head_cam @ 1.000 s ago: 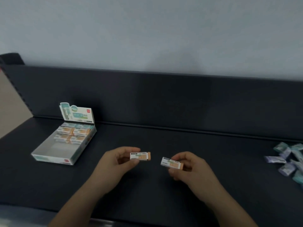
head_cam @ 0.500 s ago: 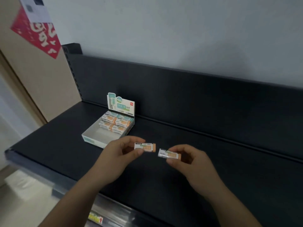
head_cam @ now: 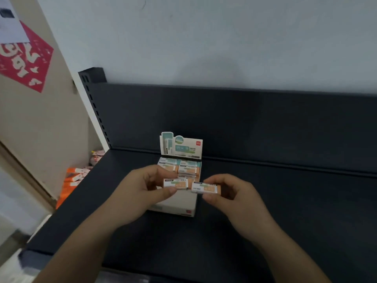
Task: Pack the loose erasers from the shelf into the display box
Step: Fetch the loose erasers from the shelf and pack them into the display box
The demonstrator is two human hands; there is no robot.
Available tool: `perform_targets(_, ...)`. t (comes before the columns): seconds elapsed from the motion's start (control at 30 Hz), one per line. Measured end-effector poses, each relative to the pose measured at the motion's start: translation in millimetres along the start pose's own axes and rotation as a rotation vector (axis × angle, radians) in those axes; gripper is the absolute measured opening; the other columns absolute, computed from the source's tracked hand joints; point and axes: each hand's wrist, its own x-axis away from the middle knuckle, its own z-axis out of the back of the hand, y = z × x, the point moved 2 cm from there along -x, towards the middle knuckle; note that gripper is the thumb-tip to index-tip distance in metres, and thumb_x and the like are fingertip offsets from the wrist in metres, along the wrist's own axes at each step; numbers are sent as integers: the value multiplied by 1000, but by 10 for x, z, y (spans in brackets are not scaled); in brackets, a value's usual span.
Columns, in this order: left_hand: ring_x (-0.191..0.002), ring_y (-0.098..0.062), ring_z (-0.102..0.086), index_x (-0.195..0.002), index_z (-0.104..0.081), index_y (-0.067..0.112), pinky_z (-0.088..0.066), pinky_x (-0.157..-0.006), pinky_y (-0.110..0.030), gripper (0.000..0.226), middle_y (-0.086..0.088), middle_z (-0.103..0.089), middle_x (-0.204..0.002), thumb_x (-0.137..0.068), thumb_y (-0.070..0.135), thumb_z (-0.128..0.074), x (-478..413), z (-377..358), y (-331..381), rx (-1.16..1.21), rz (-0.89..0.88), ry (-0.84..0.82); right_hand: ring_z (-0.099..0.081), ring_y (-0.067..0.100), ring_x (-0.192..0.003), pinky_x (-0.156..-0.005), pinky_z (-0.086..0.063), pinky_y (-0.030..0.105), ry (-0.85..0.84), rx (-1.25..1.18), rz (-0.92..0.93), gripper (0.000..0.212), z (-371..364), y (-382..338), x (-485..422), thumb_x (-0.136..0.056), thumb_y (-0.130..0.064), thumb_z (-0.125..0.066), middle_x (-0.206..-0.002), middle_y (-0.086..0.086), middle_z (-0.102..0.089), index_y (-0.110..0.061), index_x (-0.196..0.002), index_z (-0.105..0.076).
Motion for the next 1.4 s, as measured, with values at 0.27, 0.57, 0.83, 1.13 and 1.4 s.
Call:
perform_targets(0.27,-88,-20,-69,-91,-66,19,-57,-79,-37,24,7,-74,-96,-74,8,-79,-283,365,-138,-141,-15,-198,-67,-1,-90,-75,-53,16,95,25,-12,24,-442,-33,-141,-83,-14,-73,-96,-13,-73,-29,-101,-66)
perform_targets(0.57,-89,-3,-64,-90,-66,42,-56,-82,-33,23,14,-68,-99,-73,35,-80,-636,425,-479,-430,-80,-109,-52,-12,-93,-76,-42,2,270,413,28,24,-394,97,-330,-84,-21,-72,-102,-19,-57,-34,-103,-65)
perform_targets(0.83,-110,-2,-46,-93,-65,44,-26,-99,-33,20,23,-55,-107,-76,44,-75,-677,427,-540,-584,-171,0,-45,10,-109,-95,-39,23,193,573,33,22,-534,140,-581,-86,-27,-69,-108,-14,-47,-39,-103,-64)
perform_targets(1.13,-109,-4,-39,-114,-61,46,-14,-87,-27,27,23,-46,-107,-87,48,-61,-608,377,-543,-830,-207,98,-32,15,-110,-92,-30,32,281,945,50,29,-597,134,-615,-90,-40,-59,-120,-10,-43,-37,-120,-60)
perform_targets(1.4,-109,-8,-45,-107,-64,42,-10,-85,-27,21,20,-54,-109,-87,48,-59,-549,354,-560,-875,-277,195,-42,14,-109,-84,-20,31,232,1037,181,26,-664,144,-634,-93,-24,-55,-119,-11,-51,-32,-117,-59)
